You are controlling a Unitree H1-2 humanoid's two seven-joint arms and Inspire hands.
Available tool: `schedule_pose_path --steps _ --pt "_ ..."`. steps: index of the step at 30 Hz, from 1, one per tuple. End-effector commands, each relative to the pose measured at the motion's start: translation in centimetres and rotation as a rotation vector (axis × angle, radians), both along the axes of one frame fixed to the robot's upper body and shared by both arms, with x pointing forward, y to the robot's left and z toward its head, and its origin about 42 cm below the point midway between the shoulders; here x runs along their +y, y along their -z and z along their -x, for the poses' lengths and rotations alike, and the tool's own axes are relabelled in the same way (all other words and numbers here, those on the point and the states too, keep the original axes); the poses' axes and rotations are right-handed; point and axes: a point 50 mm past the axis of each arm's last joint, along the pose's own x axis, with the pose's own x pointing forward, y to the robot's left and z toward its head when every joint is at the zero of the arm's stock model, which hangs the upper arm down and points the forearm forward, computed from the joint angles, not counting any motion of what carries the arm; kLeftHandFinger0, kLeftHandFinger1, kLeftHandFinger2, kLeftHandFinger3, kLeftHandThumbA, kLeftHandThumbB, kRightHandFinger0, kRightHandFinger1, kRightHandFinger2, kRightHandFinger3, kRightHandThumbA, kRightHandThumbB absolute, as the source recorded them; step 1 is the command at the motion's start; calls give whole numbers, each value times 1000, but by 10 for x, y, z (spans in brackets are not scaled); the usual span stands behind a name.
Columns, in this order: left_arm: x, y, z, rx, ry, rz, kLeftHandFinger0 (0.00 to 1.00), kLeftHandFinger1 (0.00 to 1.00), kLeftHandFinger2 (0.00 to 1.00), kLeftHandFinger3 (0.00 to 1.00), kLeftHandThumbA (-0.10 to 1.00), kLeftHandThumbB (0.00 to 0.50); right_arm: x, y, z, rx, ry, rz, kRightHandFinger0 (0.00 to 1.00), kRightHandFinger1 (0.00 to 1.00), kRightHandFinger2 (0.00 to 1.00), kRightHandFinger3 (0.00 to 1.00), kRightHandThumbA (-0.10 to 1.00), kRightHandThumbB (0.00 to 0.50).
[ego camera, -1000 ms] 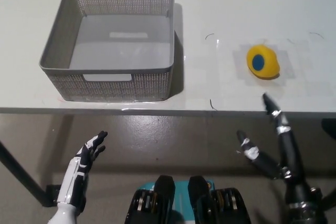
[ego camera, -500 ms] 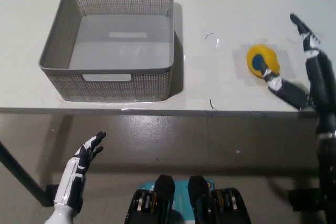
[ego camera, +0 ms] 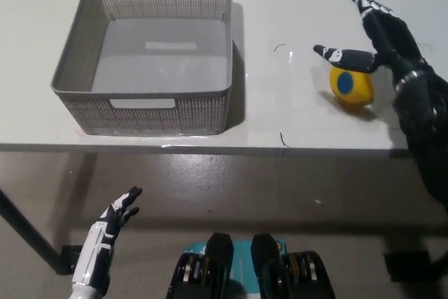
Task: Use the right hand to pick up a yellow duck toy and place it into a container on the left hand side
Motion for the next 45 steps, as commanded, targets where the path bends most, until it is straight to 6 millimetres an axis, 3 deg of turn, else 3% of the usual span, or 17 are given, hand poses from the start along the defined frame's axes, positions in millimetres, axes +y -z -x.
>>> schedule_pose_path --steps 1,8,22,30,37,45 --pt "-2 -10 4 -79 23 -16 951 1000 1000 1000 1000 171 -3 -38 -33 115 64 96 1000 1000 1000 1000 858 500" --pt "-3 -11 4 -86 33 -23 942 1000 1000 1000 1000 164 -5 -32 -50 286 96 107 1000 1000 1000 1000 897 500" --pt "-1 -12 2 -91 45 -33 913 1000 1000 1000 1000 152 -25 -24 -50 427 125 60 1000 1000 1000 1000 869 500" --pt "-3 -12 1 -84 50 -33 893 995 1000 1000 1000 155 -24 -15 -49 474 96 118 1000 1000 1000 1000 929 500" --pt "-2 -14 0 -94 54 -36 876 957 1000 1000 1000 146 -23 -5 -49 520 94 101 1000 1000 1000 1000 882 500" --pt "-1 -14 2 -93 55 -41 860 917 969 1000 1000 167 -26 34 -45 660 115 105 1000 1000 1000 1000 843 500"
